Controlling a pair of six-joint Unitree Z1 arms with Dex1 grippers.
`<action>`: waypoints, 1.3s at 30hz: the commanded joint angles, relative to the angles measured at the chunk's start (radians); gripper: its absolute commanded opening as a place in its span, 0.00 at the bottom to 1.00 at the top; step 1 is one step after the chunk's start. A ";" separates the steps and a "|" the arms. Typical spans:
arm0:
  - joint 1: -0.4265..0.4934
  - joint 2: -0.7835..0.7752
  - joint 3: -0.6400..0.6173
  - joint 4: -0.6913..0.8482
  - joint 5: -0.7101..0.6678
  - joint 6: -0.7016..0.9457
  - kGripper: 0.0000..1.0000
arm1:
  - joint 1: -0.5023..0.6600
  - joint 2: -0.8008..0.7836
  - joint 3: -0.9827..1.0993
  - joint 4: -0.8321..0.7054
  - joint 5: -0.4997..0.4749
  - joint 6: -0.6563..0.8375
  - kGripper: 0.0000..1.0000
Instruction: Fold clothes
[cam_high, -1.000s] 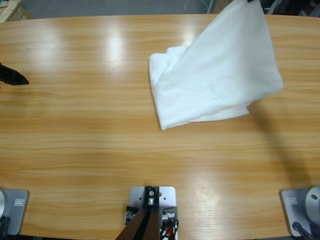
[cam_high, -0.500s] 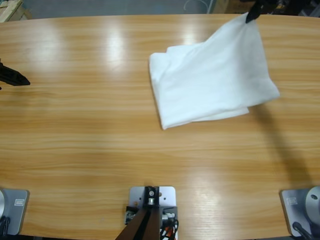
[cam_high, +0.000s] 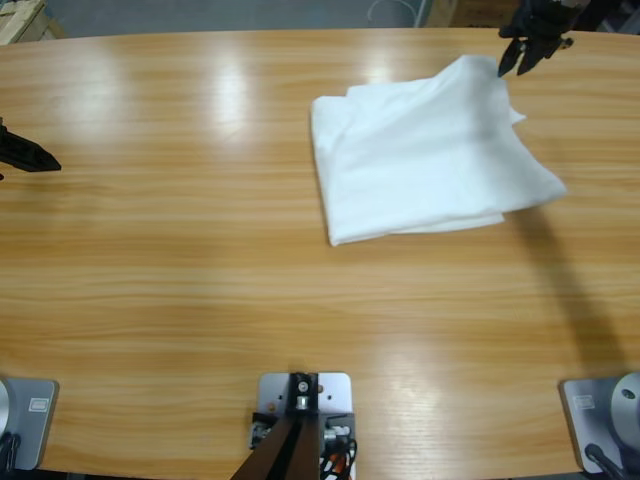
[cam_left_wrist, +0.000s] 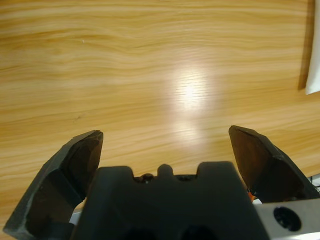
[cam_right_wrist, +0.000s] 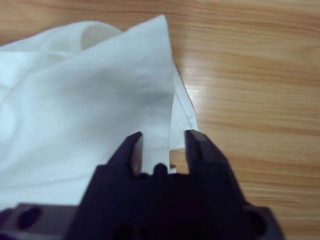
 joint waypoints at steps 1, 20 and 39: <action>0.007 0.026 0.030 -0.003 0.002 0.014 0.99 | -0.018 -0.041 -0.012 0.081 -0.089 0.049 1.00; -0.168 0.361 0.001 -0.547 -0.655 -0.105 0.99 | -0.048 -0.904 1.050 -0.291 0.365 -0.039 1.00; -0.452 0.692 -0.307 -0.597 -0.153 -0.374 0.99 | -0.048 -0.975 1.104 -0.209 0.336 -0.070 1.00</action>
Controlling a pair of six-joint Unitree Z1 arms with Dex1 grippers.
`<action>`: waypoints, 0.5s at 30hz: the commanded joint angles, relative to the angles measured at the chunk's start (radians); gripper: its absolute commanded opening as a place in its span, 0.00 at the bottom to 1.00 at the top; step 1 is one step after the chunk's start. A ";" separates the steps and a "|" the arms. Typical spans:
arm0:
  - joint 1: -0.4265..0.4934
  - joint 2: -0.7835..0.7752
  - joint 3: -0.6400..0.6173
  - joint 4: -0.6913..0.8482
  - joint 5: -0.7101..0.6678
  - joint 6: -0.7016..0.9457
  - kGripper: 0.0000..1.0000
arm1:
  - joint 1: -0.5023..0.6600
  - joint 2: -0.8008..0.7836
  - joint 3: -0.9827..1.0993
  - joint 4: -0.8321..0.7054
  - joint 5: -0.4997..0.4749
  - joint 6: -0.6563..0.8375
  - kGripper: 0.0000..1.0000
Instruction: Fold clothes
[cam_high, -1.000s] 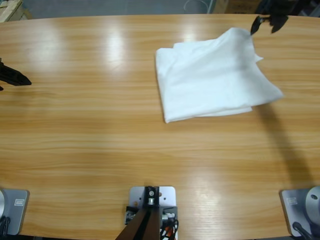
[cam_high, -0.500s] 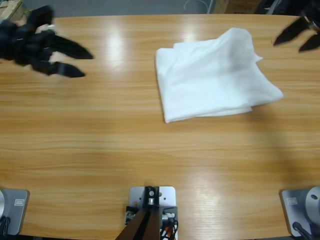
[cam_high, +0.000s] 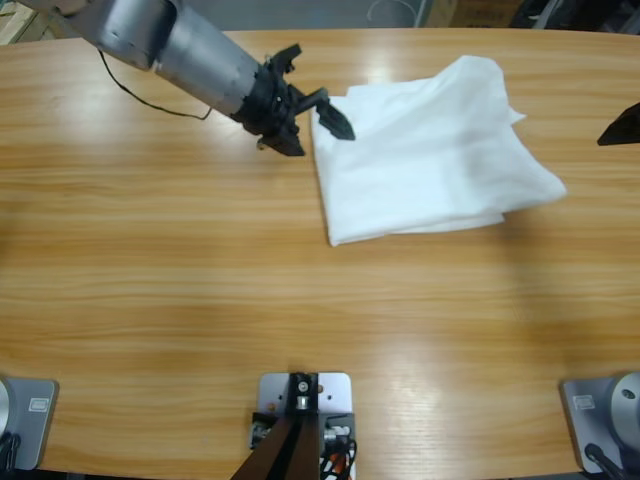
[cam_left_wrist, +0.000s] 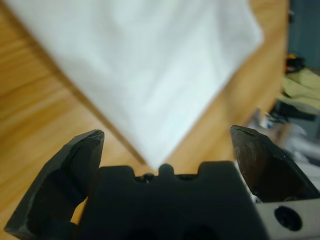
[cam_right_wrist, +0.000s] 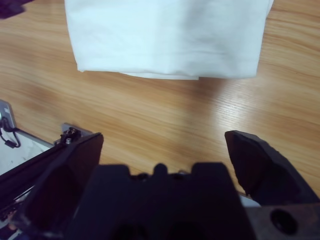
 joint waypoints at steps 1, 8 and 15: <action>-0.015 0.068 -0.016 0.017 0.225 -0.067 0.99 | -0.011 0.004 0.025 0.014 0.007 -0.013 1.00; -0.078 0.124 -0.119 0.046 0.236 -0.165 0.99 | -0.011 0.018 0.018 0.012 0.017 -0.015 1.00; -0.111 0.144 -0.139 0.089 0.227 -0.266 0.99 | -0.011 0.000 0.023 0.020 0.039 -0.016 1.00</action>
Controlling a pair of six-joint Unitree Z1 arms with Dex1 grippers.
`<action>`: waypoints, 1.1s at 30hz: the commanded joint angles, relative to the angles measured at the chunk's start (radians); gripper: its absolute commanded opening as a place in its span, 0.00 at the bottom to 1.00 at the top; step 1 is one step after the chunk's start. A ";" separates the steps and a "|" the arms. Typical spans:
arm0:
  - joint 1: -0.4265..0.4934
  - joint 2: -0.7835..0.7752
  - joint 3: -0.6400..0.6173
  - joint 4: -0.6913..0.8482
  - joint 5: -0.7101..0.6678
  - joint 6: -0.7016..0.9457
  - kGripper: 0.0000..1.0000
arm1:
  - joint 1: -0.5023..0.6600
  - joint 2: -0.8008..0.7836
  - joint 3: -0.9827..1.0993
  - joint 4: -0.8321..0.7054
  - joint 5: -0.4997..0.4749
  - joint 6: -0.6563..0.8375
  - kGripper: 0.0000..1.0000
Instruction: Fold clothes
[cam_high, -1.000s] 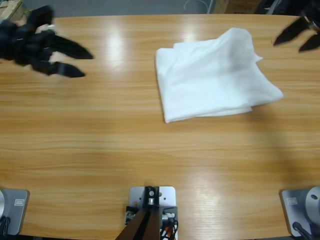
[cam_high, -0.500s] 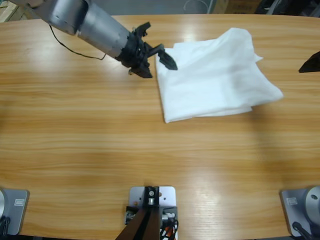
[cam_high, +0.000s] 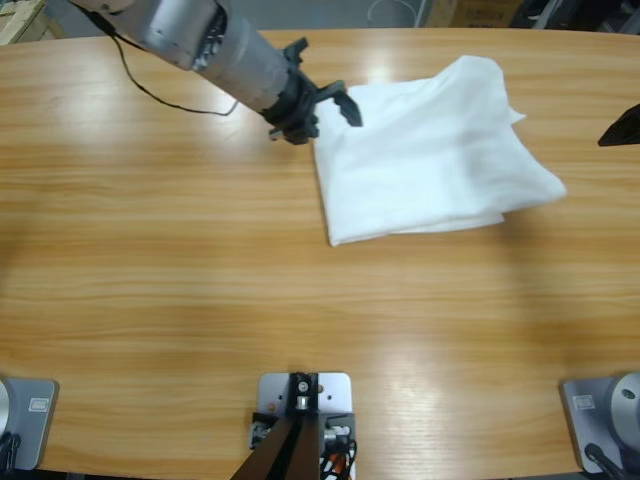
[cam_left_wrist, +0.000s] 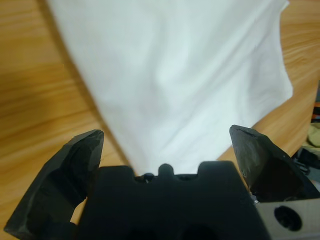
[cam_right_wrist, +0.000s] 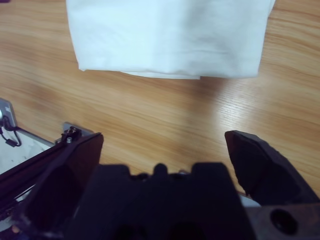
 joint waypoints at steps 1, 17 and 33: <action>-0.037 0.085 -0.016 0.060 -0.001 -0.103 0.99 | -0.011 0.000 0.024 0.019 0.032 -0.013 1.00; -0.072 0.131 -0.023 0.061 0.022 -0.407 1.00 | 0.017 -0.014 0.025 0.021 0.056 -0.016 1.00; -0.049 0.138 0.011 0.165 0.063 -0.411 1.00 | 0.026 -0.009 0.029 0.017 0.063 -0.022 1.00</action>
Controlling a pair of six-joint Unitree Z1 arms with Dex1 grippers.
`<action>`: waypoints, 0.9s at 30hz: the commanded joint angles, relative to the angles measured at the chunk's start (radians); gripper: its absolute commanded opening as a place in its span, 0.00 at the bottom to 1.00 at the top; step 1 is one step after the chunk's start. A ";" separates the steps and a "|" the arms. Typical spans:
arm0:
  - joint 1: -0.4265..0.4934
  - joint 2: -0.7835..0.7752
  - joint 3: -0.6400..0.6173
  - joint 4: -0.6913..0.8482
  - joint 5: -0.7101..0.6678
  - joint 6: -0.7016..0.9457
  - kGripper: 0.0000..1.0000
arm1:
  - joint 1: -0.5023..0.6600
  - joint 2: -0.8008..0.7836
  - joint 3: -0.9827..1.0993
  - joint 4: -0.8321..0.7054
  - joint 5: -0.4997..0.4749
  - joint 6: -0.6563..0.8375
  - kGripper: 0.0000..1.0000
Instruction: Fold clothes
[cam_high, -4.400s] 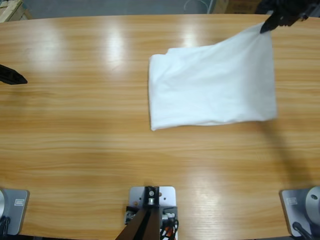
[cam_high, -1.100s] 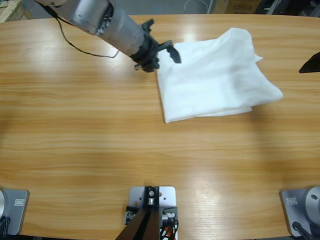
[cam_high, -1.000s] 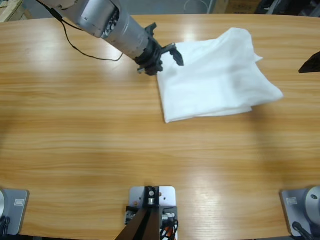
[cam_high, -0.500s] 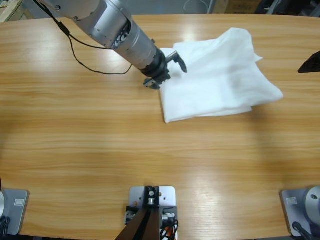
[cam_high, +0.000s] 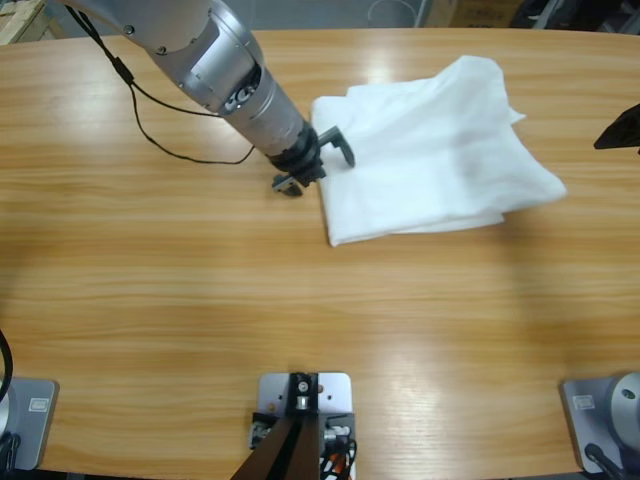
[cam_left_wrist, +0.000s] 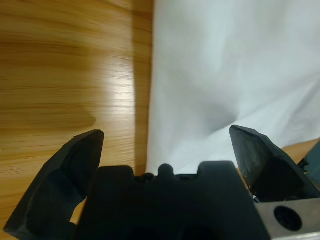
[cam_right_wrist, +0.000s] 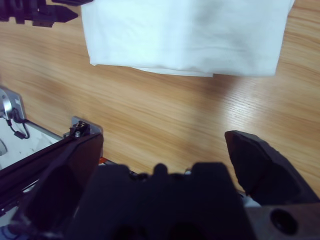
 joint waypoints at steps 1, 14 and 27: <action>0.008 0.080 0.023 0.017 0.018 -0.004 1.00 | 0.013 -0.009 0.026 0.005 0.023 -0.014 1.00; 0.008 0.104 -0.005 0.017 0.018 0.000 1.00 | 0.013 -0.020 0.038 0.005 0.022 -0.014 1.00; 0.031 0.152 -0.122 0.016 0.018 0.070 0.99 | 0.013 -0.019 0.035 0.006 0.022 -0.015 1.00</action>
